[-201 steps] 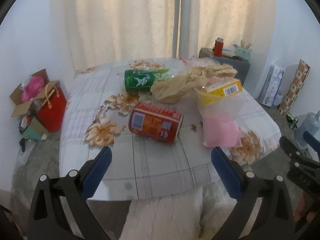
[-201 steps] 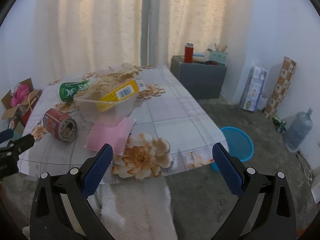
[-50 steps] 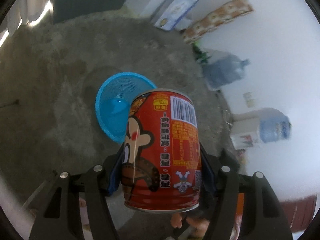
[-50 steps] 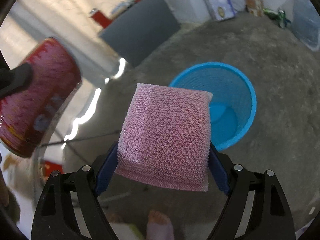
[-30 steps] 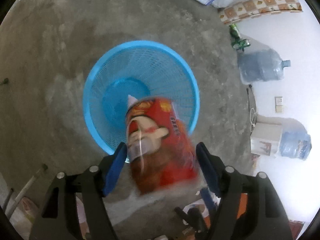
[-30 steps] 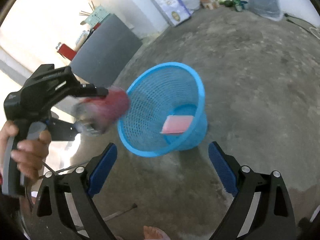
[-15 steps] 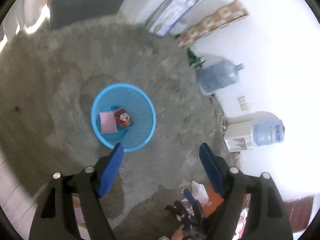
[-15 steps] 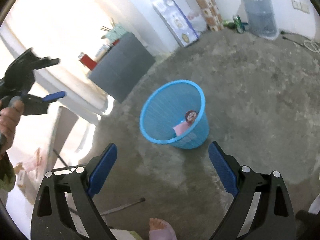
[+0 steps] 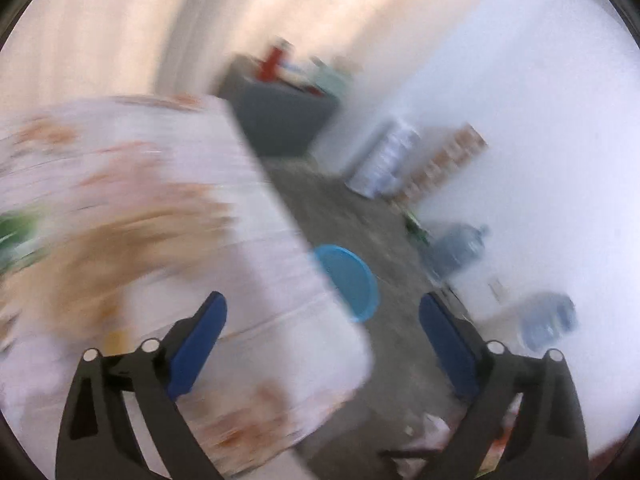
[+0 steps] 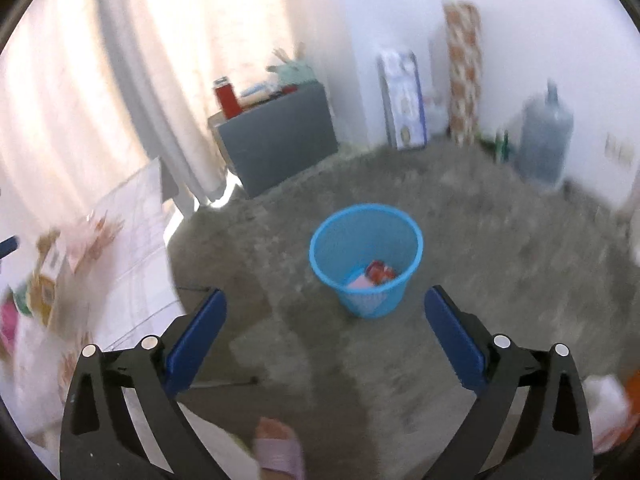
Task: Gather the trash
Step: 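Grasp the brown paper bag with the left tool while the right tool grasps the yellow box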
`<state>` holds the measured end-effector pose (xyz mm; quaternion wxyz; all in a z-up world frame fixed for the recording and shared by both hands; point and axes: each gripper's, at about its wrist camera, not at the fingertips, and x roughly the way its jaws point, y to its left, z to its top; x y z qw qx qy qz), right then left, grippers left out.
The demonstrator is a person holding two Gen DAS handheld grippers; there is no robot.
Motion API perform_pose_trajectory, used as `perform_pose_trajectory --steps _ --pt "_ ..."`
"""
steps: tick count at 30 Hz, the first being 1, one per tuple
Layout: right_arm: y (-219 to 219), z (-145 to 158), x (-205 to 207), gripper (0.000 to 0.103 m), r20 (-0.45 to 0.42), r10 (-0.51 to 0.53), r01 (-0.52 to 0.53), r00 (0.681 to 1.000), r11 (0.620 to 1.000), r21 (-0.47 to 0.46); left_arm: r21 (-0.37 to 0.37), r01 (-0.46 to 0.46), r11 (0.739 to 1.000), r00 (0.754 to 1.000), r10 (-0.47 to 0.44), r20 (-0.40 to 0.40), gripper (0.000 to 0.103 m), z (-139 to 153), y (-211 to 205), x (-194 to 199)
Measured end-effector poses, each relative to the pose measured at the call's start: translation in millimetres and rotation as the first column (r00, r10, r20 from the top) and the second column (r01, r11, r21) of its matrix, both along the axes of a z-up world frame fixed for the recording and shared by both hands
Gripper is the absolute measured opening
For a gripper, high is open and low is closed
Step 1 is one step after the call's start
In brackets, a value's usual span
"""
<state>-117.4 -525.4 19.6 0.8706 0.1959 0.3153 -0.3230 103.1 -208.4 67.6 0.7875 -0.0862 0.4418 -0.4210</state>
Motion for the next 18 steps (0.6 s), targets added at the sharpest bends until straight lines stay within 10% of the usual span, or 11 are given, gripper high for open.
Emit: perform_pose_trajectory --steps 9,15,18 --pt "99 41 88 0.095 -0.099 0.286 -0.302 0.953 0.918 -0.256 0.047 -0.355 0.934 0.927 0.345 0.149 0.096 -37 166 -34" --pt "125 55 124 0.095 0.166 0.511 -0.517 0.843 0.856 -0.009 0.046 -0.357 0.933 0.923 0.344 0.171 0.097 -48 187 -34" --pt "131 54 138 0.095 0.22 0.497 -0.525 0.839 0.846 0.09 0.026 -0.326 0.945 0.934 0.318 0.164 0.097 -49 191 -32"
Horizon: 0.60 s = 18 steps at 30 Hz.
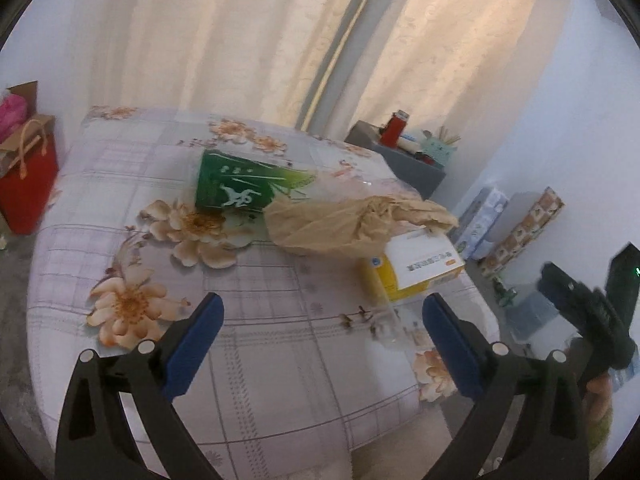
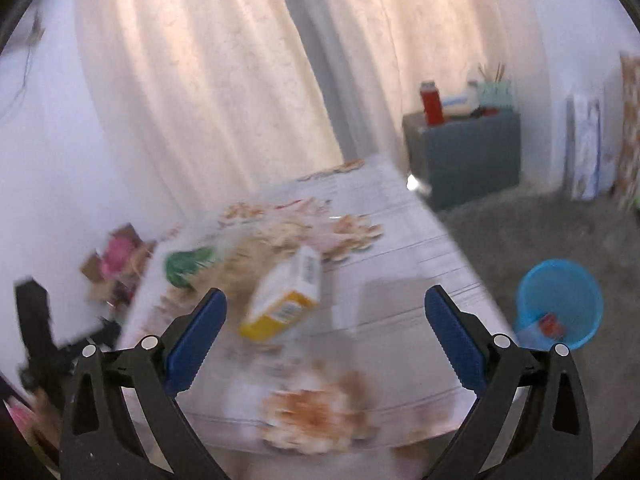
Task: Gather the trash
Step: 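Grasp the brown paper bag with the left tool while the right tool grasps the yellow box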
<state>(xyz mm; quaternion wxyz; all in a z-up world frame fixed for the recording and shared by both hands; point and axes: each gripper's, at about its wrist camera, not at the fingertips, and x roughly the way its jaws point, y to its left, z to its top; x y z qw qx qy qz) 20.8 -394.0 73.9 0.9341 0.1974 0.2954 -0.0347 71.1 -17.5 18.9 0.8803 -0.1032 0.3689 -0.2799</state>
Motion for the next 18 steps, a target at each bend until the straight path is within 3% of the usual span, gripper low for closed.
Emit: perform_pose_trajectory --steps 5,8,10,18 --pt "14 -5 20 0.095 -0.058 0.06 -0.054 0.997 0.993 0.106 -0.006 0.073 0.997 0.997 -0.072 0.033 0.098 4 -16 10" --pt "37 1 30 0.095 -0.07 0.108 -0.099 0.992 0.988 0.114 0.003 0.124 0.992 0.99 -0.124 0.068 0.098 11 -23 17" --pt "45 2 35 0.095 -0.085 0.121 -0.113 0.989 0.989 0.097 0.008 0.196 0.981 0.976 -0.196 0.09 0.098 14 -33 31" --pt "42 -5 67 0.092 -0.17 0.124 -0.098 0.978 0.983 0.154 0.095 0.323 0.942 0.93 -0.334 0.156 0.097 32 -87 86"
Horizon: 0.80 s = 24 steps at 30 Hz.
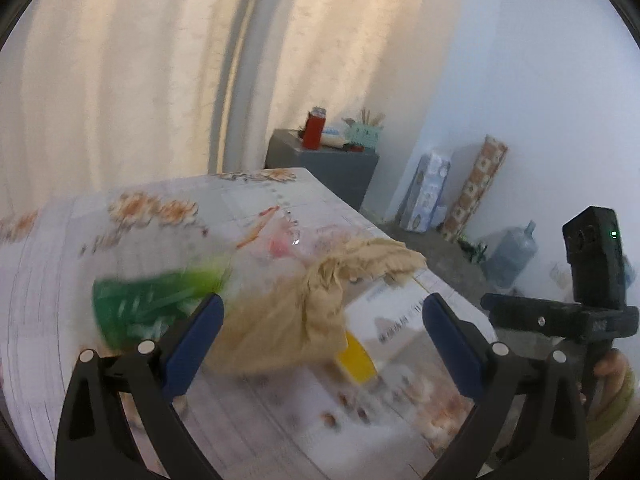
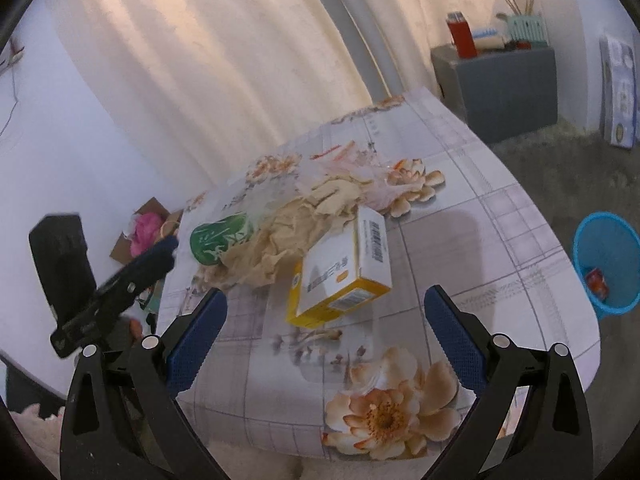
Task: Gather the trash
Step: 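Grasp the brown paper bag with the left tool while the right tool grasps the yellow box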
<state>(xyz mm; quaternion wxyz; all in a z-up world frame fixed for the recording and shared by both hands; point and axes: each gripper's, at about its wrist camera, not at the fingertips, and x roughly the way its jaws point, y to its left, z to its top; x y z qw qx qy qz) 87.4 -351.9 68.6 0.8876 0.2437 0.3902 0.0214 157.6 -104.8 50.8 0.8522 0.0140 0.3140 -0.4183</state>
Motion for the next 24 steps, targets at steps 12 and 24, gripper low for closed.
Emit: perform_pose_trajectory --steps 12,24 --pt "-4 -29 33 0.069 -0.086 0.03 -0.026 0.996 0.998 0.056 0.206 0.168 0.964 0.984 -0.152 -0.092 0.073 -34 -93 55" --pt "-15 -43 36 0.037 -0.11 0.01 0.004 0.994 0.992 0.126 0.334 0.238 0.912 0.965 -0.182 -0.189 0.034 -69 -126 70"
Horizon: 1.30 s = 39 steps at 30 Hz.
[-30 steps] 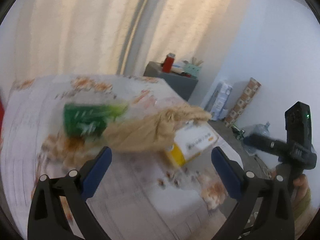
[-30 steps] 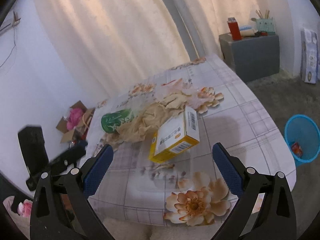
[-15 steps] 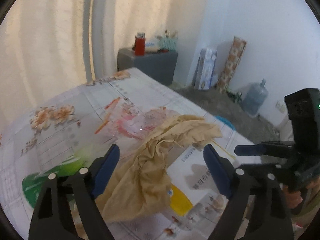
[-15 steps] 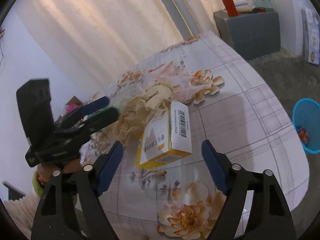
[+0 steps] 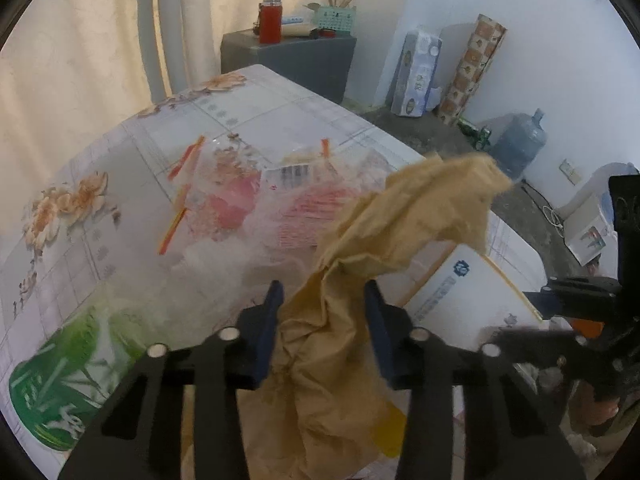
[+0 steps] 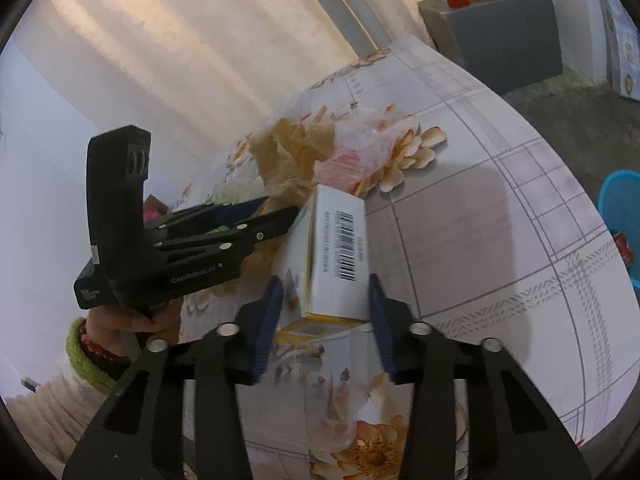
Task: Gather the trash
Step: 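Grasp the brown paper bag with the left tool while the right tool grasps the yellow box, then carry the paper bag and yellow box to the wastebasket and release both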
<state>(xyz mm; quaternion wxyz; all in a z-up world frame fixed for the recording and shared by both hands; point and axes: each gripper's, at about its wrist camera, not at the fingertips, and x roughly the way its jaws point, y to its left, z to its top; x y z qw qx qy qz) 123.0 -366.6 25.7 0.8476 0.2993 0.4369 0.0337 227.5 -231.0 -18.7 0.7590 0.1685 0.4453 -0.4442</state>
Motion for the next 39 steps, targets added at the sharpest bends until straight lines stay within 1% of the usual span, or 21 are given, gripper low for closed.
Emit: perform_pose_trajectory --steps 2,4,7,9,14,19,21,24,26,29,32,34,37,39 --pt "-1 1 -3 0.036 0.01 -0.005 0.005 1.0 1.0 0.008 0.0 0.006 1.0 1.0 -0.006 0.007 0.027 2 0 -1" --pt "-2 3 -6 0.035 0.021 -0.009 0.009 1.0 1.0 0.014 0.003 0.005 1.0 1.0 -0.005 0.021 0.014 4 1 -3" --pt "-2 8 -9 0.032 0.043 -0.017 0.016 0.999 1.0 0.019 -0.003 -0.006 1.0 1.0 0.006 0.029 0.007 7 3 -3" --pt "0 13 -12 0.032 0.057 -0.019 0.019 0.998 1.0 0.006 -0.017 -0.014 1.0 0.999 0.015 0.036 0.006 13 7 -6" --pt "6 29 -15 0.03 0.096 -0.012 0.017 0.995 0.999 -0.05 -0.081 -0.043 0.996 0.997 0.048 0.061 0.005 35 24 -10" --pt "20 43 -20 0.03 0.115 0.011 0.012 0.993 0.981 -0.193 -0.126 -0.07 0.99 0.993 0.081 0.081 0.005 52 46 -20" --pt "24 45 -19 0.03 0.119 0.02 0.007 0.993 0.974 -0.227 -0.13 -0.075 0.989 0.993 0.086 0.083 0.005 54 50 -22" --pt "33 49 -18 0.03 0.138 0.04 0.003 0.99 0.953 -0.302 -0.139 -0.083 0.987 0.992 0.094 0.079 0.005 56 56 -26" --pt "36 52 -18 0.029 0.16 0.05 0.004 0.986 0.949 -0.317 -0.146 -0.086 0.986 0.992 0.098 0.074 0.005 57 59 -27" --pt "34 57 -20 0.028 0.195 0.069 -0.014 0.978 0.963 -0.27 -0.158 -0.089 0.983 0.992 0.102 0.073 0.005 58 62 -30" --pt "30 62 -19 0.028 0.221 0.062 -0.011 0.973 0.975 -0.223 -0.179 -0.095 0.979 0.991 0.11 0.073 0.005 61 66 -30" --pt "23 66 -19 0.028 0.243 0.048 -0.006 0.969 0.985 -0.171 -0.204 -0.104 0.973 0.99 0.121 0.071 0.005 66 69 -31" --pt "19 72 -23 0.028 0.266 0.031 0.005 0.963 0.991 -0.133 -0.265 -0.108 0.958 0.99 0.128 0.059 0.005 77 77 -33" --pt "17 73 -23 0.028 0.27 0.024 0.011 0.963 0.992 -0.127 -0.3 -0.115 0.947 0.989 0.138 0.056 0.005 85 82 -35"
